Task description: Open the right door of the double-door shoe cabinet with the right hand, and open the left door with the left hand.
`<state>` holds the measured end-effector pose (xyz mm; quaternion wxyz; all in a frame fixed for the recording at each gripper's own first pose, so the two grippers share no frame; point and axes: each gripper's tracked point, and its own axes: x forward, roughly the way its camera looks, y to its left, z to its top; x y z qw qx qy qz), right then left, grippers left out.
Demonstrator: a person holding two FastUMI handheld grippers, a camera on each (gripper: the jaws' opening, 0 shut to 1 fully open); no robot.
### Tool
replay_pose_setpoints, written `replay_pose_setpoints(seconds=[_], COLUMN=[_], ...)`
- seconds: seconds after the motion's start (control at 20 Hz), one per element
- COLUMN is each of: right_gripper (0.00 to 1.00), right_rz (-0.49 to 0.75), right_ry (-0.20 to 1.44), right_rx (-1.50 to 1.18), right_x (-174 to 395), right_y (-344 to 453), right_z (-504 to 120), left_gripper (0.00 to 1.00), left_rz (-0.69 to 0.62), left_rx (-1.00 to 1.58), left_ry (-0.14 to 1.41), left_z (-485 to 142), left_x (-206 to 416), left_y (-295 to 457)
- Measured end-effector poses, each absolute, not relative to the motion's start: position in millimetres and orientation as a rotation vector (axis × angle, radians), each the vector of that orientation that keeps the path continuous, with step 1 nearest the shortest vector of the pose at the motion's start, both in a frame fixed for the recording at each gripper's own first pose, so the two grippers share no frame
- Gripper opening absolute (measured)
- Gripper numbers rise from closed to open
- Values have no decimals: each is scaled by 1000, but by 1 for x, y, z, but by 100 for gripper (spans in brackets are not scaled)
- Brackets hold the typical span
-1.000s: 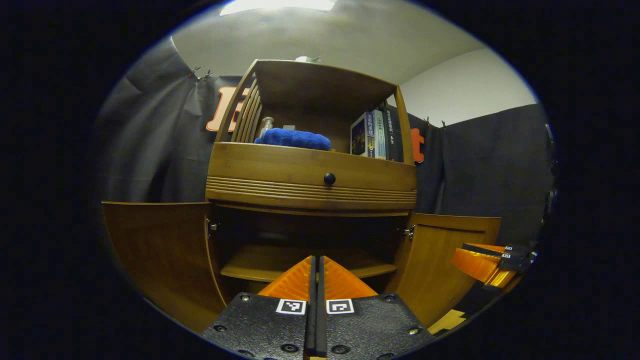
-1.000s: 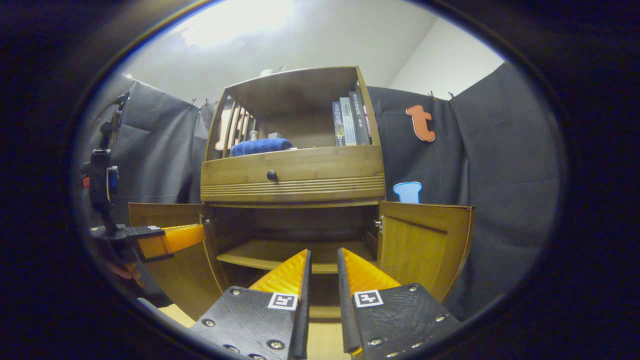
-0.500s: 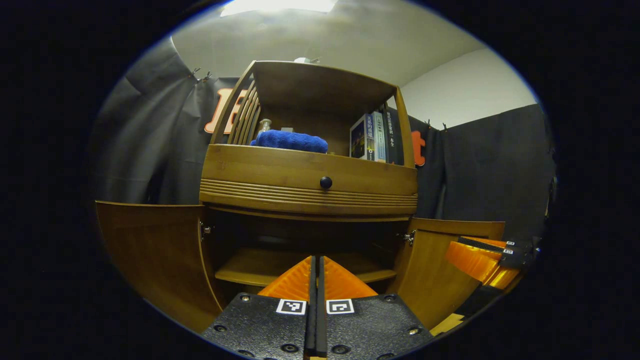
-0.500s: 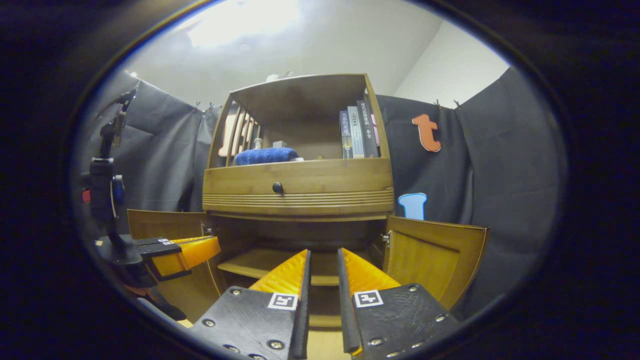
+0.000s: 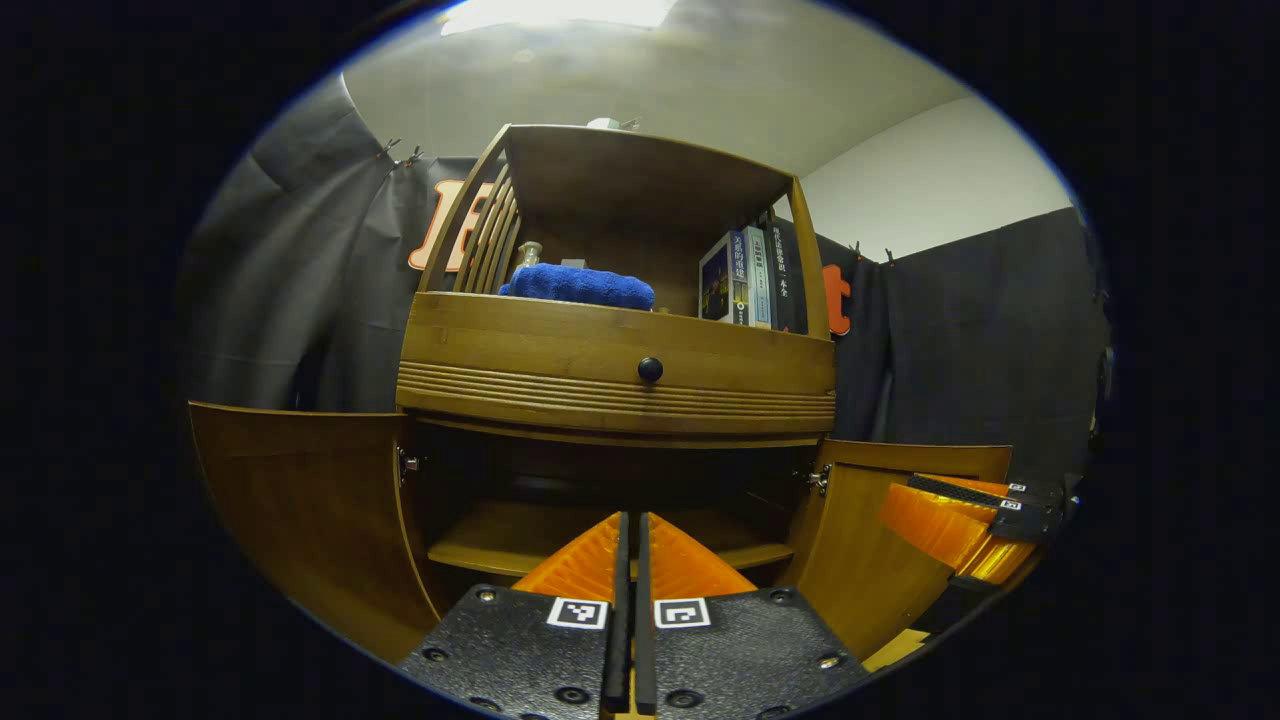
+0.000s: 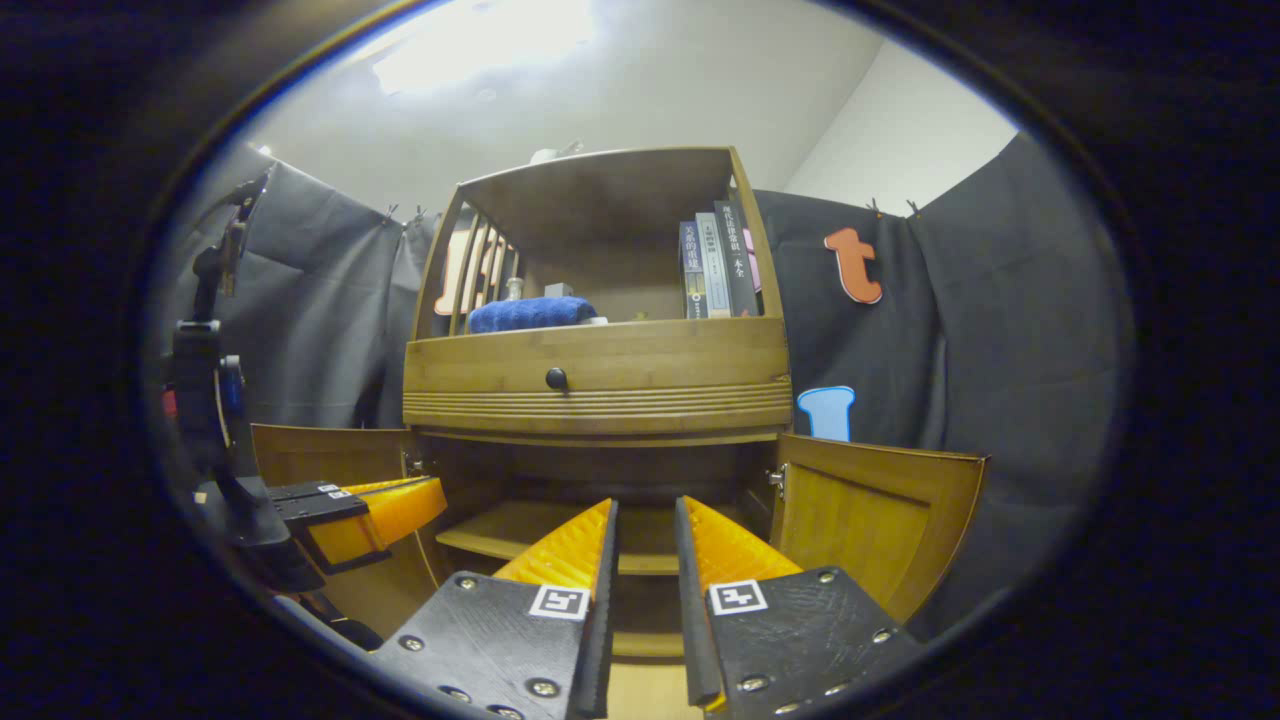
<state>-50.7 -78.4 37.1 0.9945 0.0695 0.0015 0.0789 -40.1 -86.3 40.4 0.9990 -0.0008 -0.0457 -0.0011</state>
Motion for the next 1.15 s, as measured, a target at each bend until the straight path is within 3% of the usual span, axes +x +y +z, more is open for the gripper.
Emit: replay_pose_setpoints(seconds=[0.1,0.2,0.25,0.3,0.45,0.6,1.15], right_gripper=[30,34,41,47,100,96,96], right_rz=[154,150,154,163,160,156,151], right_ry=[2,0,-1,-2,2,0,14], right_rx=[142,138,134,133,135,137,125], right_x=[-50,-50,-49,-50,-51,-52,-53], right_y=[-79,-80,-80,-76,-76,-74,-71], right_z=[37,38,39,38,36,35,29], left_gripper=[6,16,25,43,99,92,95], left_rz=[-8,-5,-8,-9,4,15,31], left_rx=[-2,-7,-11,-11,-5,-11,-13], left_ry=[-95,-94,-92,-88,-79,-80,-76], left_z=[41,39,38,37,32,33,33], left_x=[-41,-40,-41,-39,-39,-39,-41], left_y=[-88,-88,-90,-91,-88,-84,-76])
